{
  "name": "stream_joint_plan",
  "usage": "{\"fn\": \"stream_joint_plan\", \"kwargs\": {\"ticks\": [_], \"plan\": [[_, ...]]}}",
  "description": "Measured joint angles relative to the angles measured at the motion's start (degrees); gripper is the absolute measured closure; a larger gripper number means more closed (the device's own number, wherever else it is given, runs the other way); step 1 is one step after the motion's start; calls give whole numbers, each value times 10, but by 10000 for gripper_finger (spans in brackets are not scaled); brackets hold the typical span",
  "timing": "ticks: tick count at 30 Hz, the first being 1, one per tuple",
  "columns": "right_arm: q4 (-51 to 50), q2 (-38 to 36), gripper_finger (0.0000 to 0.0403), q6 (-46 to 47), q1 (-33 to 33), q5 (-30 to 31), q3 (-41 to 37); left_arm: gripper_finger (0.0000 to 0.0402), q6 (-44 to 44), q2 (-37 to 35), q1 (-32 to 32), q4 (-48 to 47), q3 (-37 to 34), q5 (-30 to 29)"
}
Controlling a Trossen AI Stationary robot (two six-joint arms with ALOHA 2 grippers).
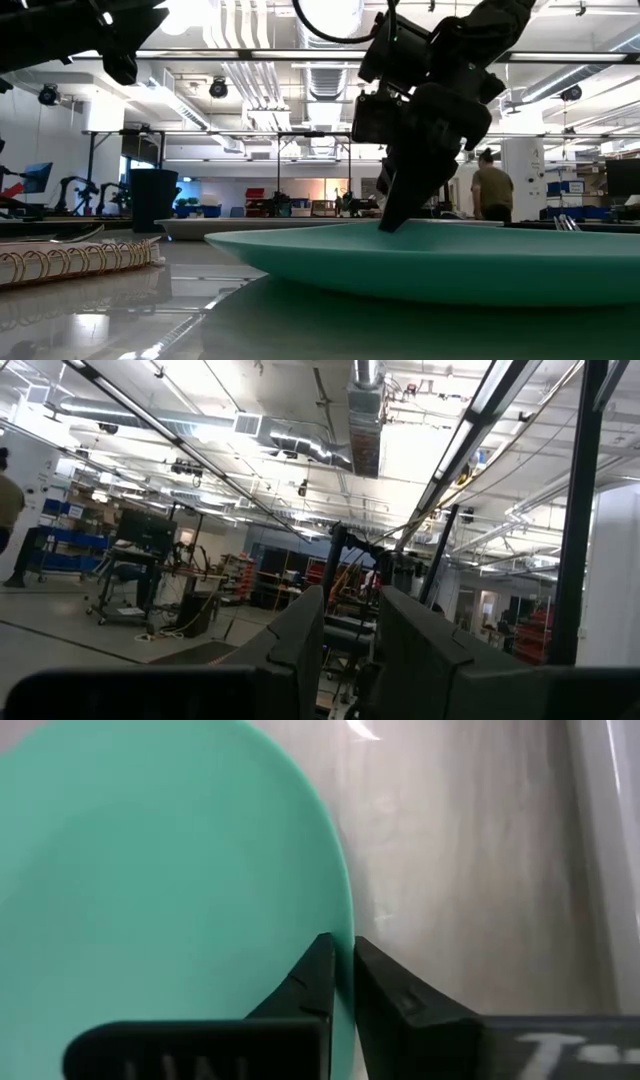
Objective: Pick and place plate/cup/fork/spoon on tray
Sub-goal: Put the green plate on the gray food tray
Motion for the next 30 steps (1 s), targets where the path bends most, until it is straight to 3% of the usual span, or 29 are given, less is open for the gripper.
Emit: {"fn": "stream_joint_plan", "kwargs": {"ticks": [15,30], "plan": [[-2,-28,395,10,-67,-134,-1,318,-1,-2,0,0,0,0],[67,-86,396,33,-137,-192,-1,318,-4,-3,0,10,0,0]]}}
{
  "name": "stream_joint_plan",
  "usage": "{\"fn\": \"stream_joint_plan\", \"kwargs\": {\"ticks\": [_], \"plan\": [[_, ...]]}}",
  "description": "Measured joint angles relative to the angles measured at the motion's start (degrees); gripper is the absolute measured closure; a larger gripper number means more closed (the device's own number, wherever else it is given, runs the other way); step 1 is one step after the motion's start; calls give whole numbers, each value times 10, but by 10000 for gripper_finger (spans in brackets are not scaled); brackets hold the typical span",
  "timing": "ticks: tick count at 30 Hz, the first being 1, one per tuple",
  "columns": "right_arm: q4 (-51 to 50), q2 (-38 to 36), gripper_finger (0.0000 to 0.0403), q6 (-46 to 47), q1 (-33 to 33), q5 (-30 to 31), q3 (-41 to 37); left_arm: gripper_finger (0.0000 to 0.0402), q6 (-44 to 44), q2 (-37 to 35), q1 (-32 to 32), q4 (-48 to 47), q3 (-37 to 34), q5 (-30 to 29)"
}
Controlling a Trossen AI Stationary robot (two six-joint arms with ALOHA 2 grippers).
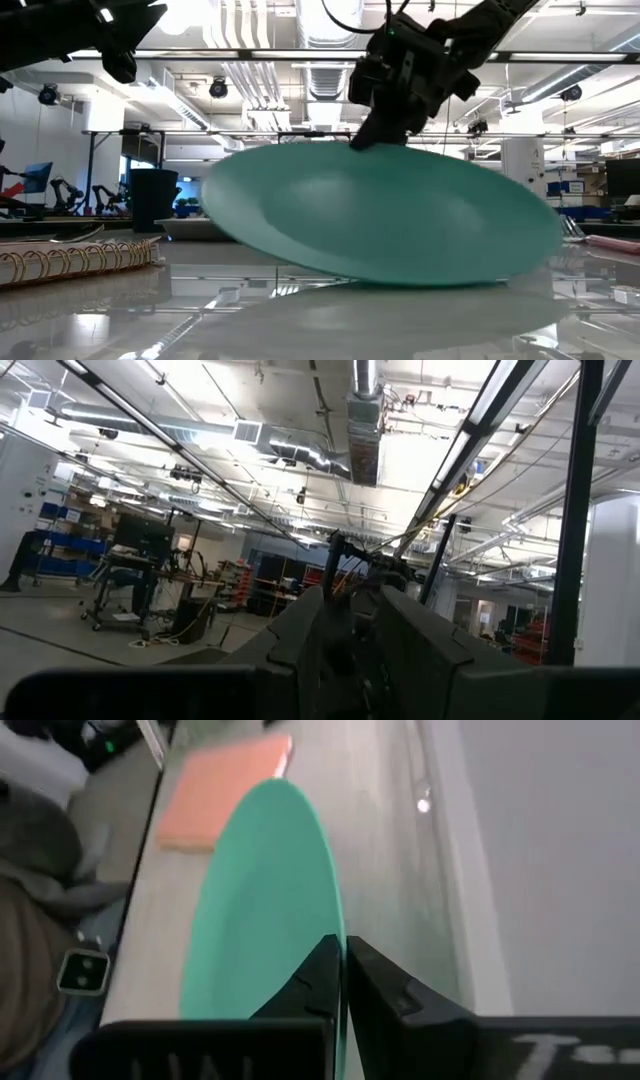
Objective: Pick and place plate/cup/fork/spoon on tray
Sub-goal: Put the green plate on the gray food tray
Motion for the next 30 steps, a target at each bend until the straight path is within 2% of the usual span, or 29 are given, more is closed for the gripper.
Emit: {"fn": "stream_joint_plan", "kwargs": {"ticks": [4,10,20,30], "plan": [[78,-1,395,45,-25,-29,0,318,0,0,0,0,0,0],[141,-1,395,104,-79,-28,0,318,0,-4,0,2,0,0],[156,12,394,176,-151,124,0,318,0,-12,0,3,1,0],[205,70,394,240,-207,135,1,318,0,-23,0,2,0,0]]}}
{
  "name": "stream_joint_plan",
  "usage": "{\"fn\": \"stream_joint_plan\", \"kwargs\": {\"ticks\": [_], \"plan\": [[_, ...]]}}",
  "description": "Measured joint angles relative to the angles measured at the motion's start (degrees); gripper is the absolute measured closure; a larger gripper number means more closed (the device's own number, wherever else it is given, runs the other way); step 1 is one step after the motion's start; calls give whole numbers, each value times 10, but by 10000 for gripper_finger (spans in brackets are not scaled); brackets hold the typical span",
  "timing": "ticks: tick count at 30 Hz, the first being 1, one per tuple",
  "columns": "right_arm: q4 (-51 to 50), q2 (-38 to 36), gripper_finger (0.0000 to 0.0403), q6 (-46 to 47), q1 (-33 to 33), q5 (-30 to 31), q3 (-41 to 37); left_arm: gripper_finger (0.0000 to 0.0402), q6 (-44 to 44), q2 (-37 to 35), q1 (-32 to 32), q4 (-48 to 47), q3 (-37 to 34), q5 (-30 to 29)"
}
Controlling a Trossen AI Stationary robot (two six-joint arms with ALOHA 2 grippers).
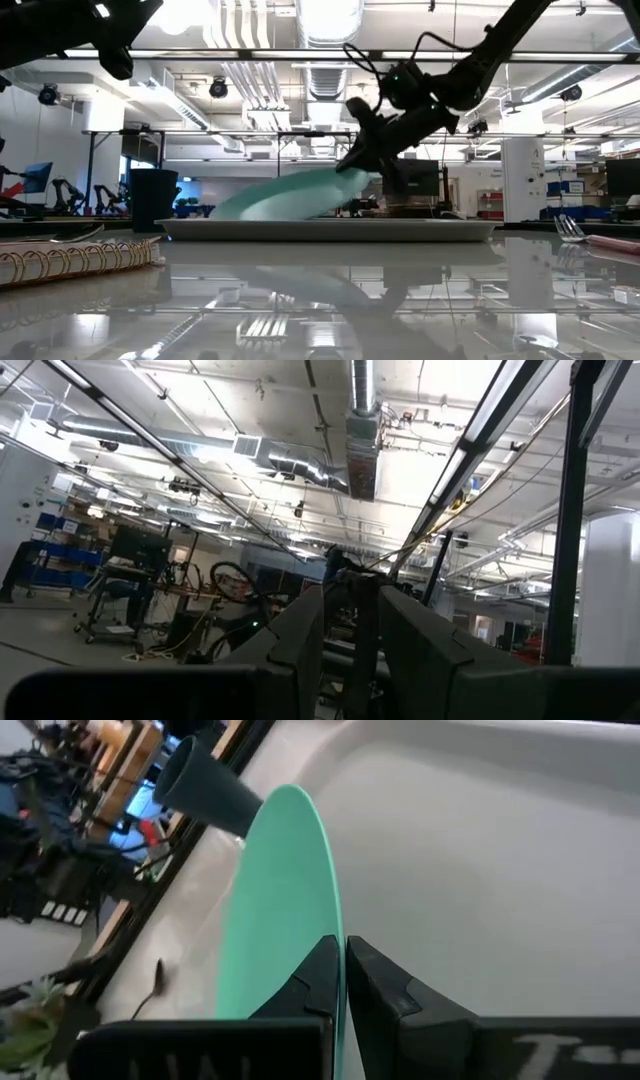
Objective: Pick and place plate/cup/fork/spoon on tray
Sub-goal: Put the green plate on the gray food tray
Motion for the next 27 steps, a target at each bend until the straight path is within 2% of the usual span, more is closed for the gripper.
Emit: {"fn": "stream_joint_plan", "kwargs": {"ticks": [12,27], "plan": [[82,69,394,-17,-16,74,1,318,3,0,0,0,0,0],[75,113,394,-44,-14,88,36,318,17,-4,0,1,0,-1]]}}
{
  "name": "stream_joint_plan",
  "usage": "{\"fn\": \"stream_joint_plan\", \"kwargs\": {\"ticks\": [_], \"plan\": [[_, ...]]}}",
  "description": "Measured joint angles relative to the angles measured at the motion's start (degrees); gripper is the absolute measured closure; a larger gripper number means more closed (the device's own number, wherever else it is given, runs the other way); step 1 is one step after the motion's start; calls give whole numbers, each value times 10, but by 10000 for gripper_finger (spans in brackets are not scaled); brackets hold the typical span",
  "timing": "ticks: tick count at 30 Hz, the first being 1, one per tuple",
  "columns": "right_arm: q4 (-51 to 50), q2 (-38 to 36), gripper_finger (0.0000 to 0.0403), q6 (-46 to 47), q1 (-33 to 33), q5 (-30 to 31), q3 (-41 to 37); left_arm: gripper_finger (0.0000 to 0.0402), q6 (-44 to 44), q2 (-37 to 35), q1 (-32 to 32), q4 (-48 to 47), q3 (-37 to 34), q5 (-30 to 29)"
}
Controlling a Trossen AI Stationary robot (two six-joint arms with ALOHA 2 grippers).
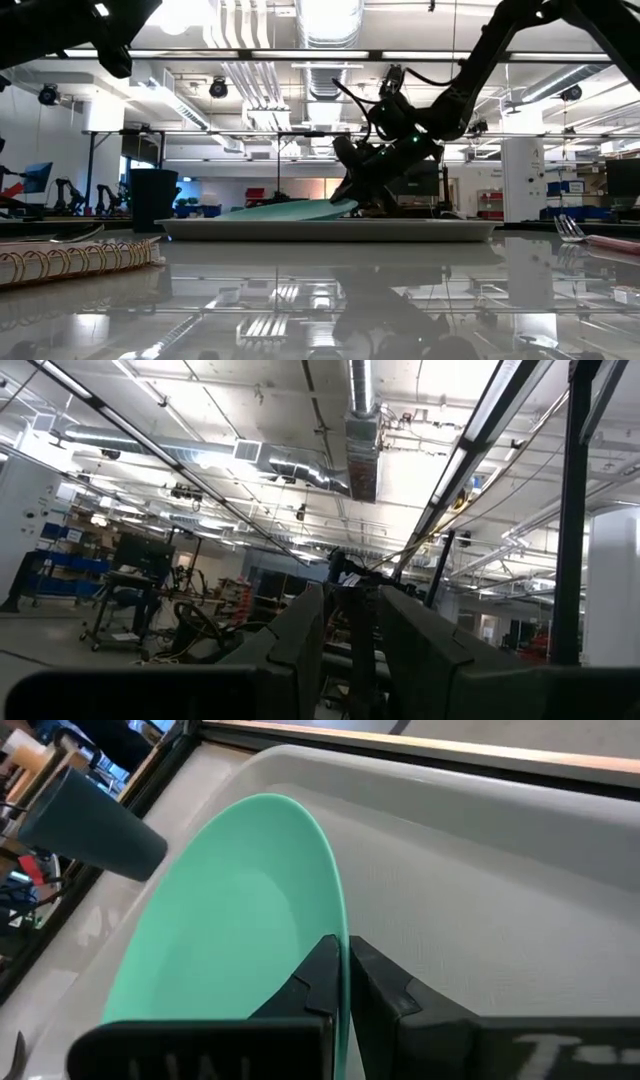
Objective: Pick and place plate/cup/fork/spoon on tray
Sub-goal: Put the green plate on the gray food tray, then put the pink fork to the right of the green plate on the gray food tray
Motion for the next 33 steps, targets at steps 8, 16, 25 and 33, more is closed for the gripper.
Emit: {"fn": "stream_joint_plan", "kwargs": {"ticks": [8,16,25,33], "plan": [[0,1,393,-7,1,13,-1,318,2,-2,0,-1,0,-2],[-11,1,373,-9,1,16,-1,318,3,-3,0,0,0,-3],[-25,2,275,-2,1,16,2,318,3,-3,0,0,1,-4],[-27,-4,232,2,1,8,13,318,3,-3,0,0,2,-4]]}}
